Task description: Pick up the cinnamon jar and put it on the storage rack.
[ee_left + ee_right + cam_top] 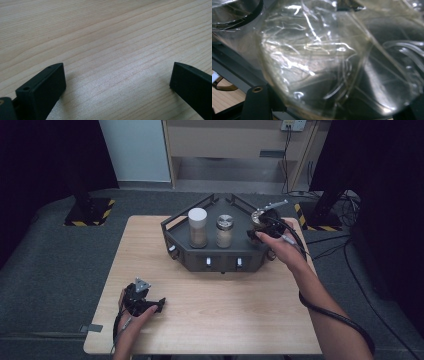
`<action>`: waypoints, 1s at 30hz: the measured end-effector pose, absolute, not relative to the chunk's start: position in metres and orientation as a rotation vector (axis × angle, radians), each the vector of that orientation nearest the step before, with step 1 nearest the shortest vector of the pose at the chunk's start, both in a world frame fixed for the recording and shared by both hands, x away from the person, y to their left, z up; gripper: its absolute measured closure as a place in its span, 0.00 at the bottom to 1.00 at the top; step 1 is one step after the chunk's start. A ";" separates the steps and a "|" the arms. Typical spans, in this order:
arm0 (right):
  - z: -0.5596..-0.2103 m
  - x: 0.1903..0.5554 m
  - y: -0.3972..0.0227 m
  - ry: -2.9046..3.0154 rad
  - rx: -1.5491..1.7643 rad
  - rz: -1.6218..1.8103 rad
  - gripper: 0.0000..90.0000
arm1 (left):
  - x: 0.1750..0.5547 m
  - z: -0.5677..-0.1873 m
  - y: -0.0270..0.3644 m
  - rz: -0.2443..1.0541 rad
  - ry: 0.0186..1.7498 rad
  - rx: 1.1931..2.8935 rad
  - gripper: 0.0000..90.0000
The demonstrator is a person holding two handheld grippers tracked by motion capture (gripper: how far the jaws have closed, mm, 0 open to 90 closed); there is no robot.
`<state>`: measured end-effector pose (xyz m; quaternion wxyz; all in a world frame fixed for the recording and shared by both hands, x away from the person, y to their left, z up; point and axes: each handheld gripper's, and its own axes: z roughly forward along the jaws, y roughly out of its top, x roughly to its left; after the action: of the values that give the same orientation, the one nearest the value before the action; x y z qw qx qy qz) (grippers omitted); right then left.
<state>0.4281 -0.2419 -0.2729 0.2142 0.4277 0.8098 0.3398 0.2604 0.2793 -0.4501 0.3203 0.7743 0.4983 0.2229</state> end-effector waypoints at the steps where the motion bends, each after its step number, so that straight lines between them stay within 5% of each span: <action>1: -0.274 0.429 -0.242 2.245 1.192 0.948 0.35 | 0.260 -0.450 0.279 0.586 1.310 2.035 0.00; 30: -0.288 0.438 -0.234 2.258 1.221 0.913 0.35 | 0.261 -0.450 0.279 0.586 1.308 2.037 0.00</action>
<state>0.4381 -0.2335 -0.2882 0.2072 0.4384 0.8107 0.3280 0.2605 0.2795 -0.4500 0.3196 0.7749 0.4976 0.2229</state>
